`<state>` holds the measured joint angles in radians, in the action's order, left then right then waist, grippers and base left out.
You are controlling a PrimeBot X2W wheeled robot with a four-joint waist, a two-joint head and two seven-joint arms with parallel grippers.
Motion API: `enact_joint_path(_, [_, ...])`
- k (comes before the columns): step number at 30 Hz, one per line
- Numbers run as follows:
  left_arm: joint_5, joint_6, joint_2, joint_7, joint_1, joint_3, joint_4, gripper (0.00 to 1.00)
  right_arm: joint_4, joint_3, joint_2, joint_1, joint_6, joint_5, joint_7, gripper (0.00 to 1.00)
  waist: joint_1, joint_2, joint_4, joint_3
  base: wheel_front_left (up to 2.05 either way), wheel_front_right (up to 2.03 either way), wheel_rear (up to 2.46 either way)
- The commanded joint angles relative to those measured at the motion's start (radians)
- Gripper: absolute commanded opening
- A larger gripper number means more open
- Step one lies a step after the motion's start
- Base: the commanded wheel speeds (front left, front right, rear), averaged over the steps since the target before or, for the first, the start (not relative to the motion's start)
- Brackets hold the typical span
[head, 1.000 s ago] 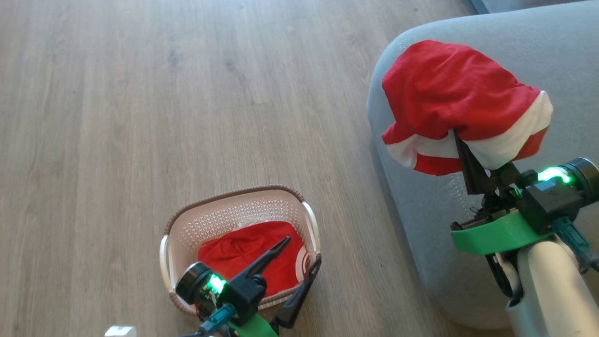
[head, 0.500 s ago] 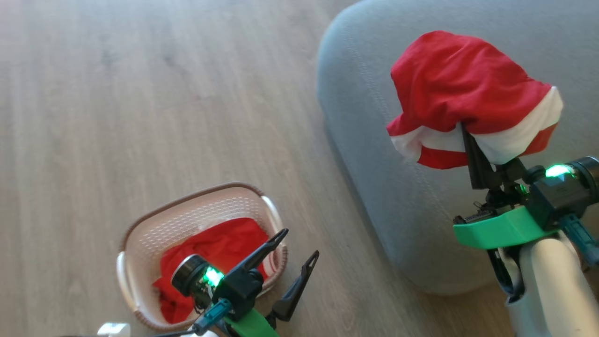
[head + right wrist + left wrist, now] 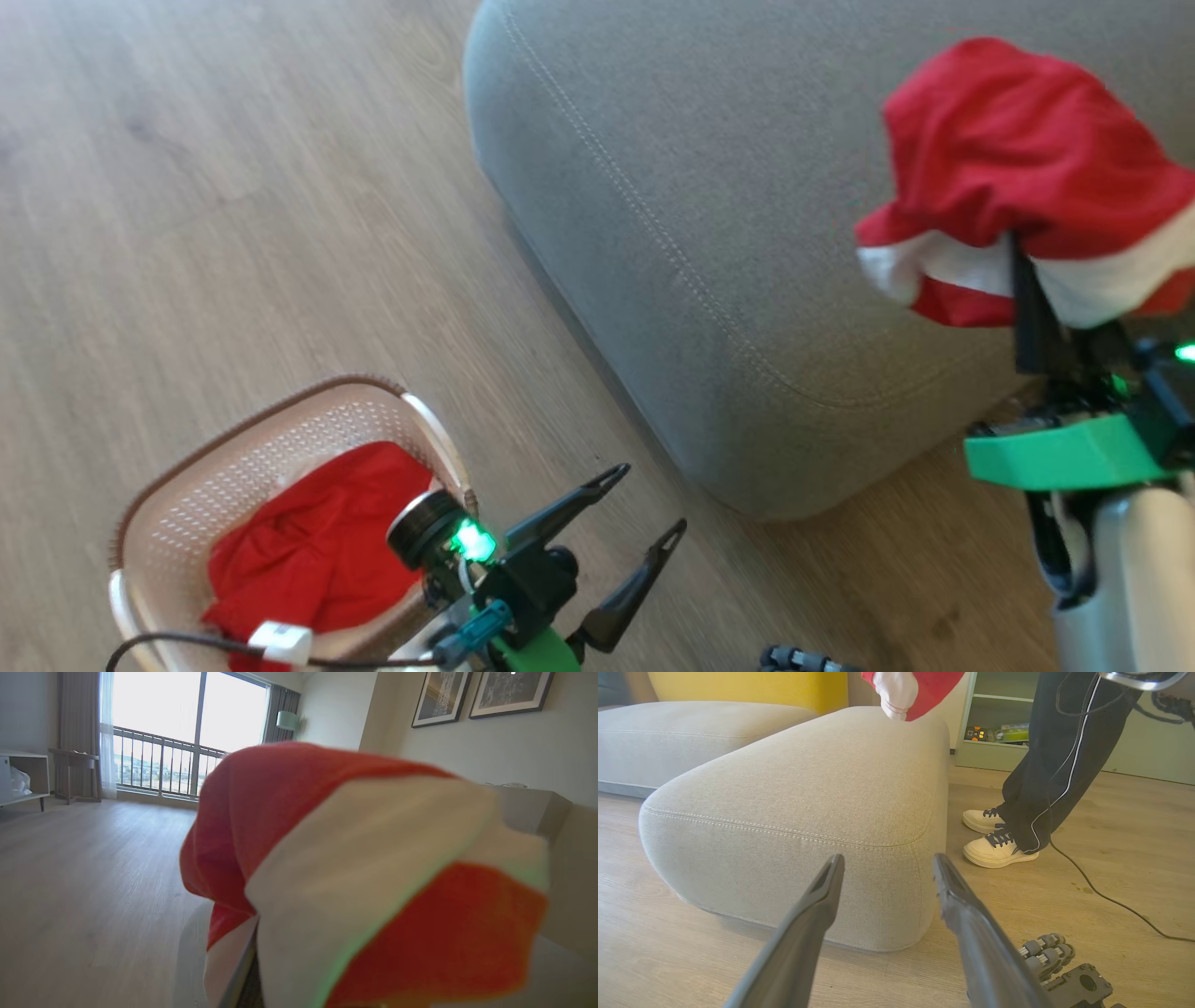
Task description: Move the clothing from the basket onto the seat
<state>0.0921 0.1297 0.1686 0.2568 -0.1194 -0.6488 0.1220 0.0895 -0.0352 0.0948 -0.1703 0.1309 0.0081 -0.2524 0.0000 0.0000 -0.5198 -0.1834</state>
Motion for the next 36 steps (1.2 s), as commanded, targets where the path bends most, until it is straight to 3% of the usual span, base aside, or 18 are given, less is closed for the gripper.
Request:
enact_joint_path(1, [0.009, 0.001, 0.011, 0.005, -0.051, 0.008, -0.023, 1.00, 0.047, -0.006, -0.010, 0.010, 0.000, -0.009, -0.009, 0.00, 0.0000, 0.0000, -0.020, -0.022, 0.00, 0.00, 0.00])
enact_joint_path(11, [0.046, 0.001, 0.040, 0.005, -0.117, -0.088, -0.002, 1.00, 0.093, -0.087, -0.037, 0.070, 0.000, -0.016, -0.009, 0.00, 0.0000, 0.0000, -0.036, -0.034, 0.00, 0.00, 0.00])
enact_joint_path(23, [0.040, 0.001, 0.068, 0.005, -0.116, -0.032, -0.009, 1.00, 0.051, -0.192, -0.044, 0.004, 0.000, -0.025, -0.009, 0.00, 0.0000, 0.0000, -0.036, -0.084, 0.00, 0.00, 0.00])
enact_joint_path(29, [0.008, 0.001, 0.130, 0.005, -0.117, 0.046, -0.046, 1.00, -0.021, -0.233, -0.044, -0.152, 0.000, -0.012, -0.009, 0.00, 0.0000, 0.0000, -0.040, -0.199, 0.00, 0.00, 0.00])
enact_joint_path(36, [-0.011, 0.001, 0.242, 0.005, -0.194, 0.056, -0.095, 1.00, -0.096, -0.359, -0.039, -0.364, 0.000, -0.003, -0.009, 0.00, 0.0000, 0.0000, 0.013, -0.373, 0.00, 0.00, 0.00])
